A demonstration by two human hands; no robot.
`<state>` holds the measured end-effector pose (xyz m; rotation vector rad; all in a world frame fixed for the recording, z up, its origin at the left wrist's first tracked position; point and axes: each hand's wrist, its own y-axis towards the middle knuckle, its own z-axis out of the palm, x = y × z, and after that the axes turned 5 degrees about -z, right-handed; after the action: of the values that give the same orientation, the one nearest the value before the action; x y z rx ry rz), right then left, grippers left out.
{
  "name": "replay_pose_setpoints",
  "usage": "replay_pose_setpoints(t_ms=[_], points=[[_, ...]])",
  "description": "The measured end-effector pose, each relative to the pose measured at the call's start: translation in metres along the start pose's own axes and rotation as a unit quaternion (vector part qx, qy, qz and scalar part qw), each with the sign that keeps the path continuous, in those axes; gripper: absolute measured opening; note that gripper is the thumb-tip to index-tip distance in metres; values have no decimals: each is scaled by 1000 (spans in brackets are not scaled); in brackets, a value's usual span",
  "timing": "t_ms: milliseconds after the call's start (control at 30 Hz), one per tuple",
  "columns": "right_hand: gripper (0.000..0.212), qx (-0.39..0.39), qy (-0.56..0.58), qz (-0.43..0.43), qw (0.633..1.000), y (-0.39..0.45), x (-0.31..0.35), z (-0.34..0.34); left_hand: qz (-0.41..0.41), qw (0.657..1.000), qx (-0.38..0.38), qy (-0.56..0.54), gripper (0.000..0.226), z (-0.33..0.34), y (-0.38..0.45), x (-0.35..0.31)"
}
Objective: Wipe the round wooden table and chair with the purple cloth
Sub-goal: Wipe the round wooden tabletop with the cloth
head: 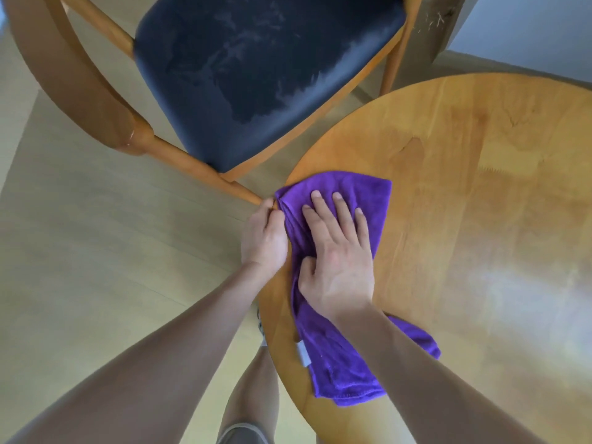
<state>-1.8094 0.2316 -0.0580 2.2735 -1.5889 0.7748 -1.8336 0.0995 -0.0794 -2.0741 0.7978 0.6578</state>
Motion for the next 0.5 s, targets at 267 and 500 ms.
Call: replay_pose_setpoints(t_ms=[267, 500], points=[[69, 66, 36, -124, 989, 3, -44, -24, -170, 978, 69, -94, 41, -1, 26, 1], [69, -56, 25, 31, 998, -7, 9, 7, 343, 885, 94, 300, 57, -33, 42, -38]])
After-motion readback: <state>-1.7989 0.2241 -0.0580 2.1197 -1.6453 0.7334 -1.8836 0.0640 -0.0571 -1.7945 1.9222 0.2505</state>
